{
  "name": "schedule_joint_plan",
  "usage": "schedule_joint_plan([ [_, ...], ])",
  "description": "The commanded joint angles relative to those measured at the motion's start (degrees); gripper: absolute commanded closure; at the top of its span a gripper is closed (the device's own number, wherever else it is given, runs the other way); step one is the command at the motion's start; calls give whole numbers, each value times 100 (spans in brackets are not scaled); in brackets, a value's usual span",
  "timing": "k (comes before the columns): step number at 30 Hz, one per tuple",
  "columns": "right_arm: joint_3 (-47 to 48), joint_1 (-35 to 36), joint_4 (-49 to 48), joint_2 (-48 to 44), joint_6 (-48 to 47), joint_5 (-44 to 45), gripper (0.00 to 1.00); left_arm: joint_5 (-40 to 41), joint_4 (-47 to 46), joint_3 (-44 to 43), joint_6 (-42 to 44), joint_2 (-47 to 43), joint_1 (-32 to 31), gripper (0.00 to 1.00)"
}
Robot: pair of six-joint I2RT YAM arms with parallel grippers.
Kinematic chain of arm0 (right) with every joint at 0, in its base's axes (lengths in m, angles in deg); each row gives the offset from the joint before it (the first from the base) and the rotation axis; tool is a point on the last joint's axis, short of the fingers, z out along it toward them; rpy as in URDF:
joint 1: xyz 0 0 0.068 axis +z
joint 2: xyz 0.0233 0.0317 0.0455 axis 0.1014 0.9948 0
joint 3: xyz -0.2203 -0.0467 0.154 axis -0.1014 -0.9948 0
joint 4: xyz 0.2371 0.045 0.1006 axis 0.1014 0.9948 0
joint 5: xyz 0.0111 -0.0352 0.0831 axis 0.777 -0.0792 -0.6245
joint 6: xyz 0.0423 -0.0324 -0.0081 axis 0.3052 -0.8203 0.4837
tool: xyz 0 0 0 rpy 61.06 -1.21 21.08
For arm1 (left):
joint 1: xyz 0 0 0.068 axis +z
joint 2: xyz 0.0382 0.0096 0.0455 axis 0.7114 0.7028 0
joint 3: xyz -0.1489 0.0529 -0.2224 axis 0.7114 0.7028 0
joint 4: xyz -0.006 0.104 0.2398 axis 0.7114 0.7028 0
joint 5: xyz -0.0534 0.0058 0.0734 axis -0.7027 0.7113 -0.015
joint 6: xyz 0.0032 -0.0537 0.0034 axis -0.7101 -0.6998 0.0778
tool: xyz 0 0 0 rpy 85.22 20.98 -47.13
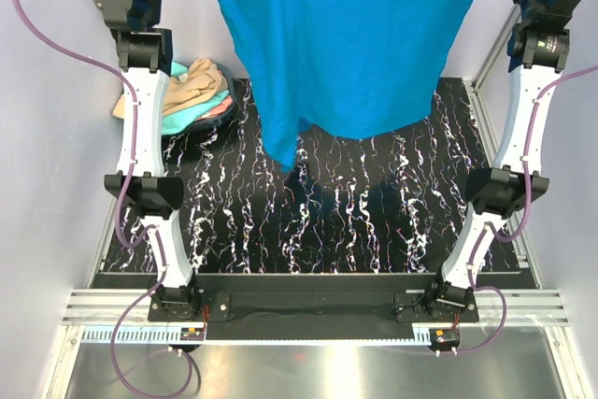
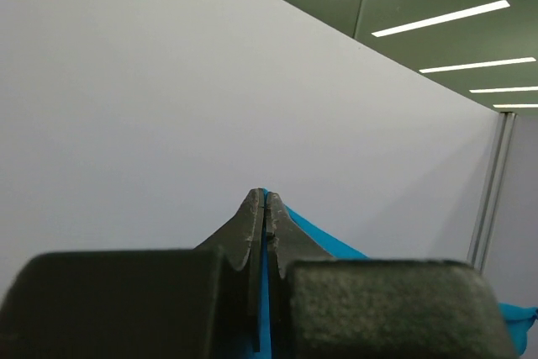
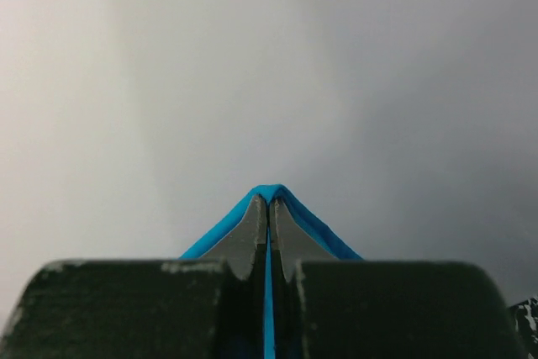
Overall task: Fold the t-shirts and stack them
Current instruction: Flatten the tshirt out
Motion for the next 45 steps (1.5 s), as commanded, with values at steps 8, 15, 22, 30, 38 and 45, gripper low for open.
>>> schedule_joint_plan([
  [8, 411, -127, -331, 48, 253, 75, 100, 516, -885, -214, -636, -36, 500, 100],
  [15, -1367, -171, 601, -1173, -468, 110, 100, -977, -411, 758, -1418, -650, 650, 100],
  [22, -5570, -154, 1181, -3423, -1206, 66, 100, -2343, 505, 5529, -798, -3205, 361, 100],
  [30, -9085, 971, 2569, -4954, -1374, 734, 100, -945, 3505, 9238, 40, -5651, 52, 100],
  [38, -10285, 963, 3633, -4393, -969, -83, 100, -154, 5117, 11228, -1337, -6522, 52, 100],
  [45, -10268, 972, 3889, -4322, -1189, 268, 100, 936, 6094, 11204, -1745, -6637, 52, 100],
])
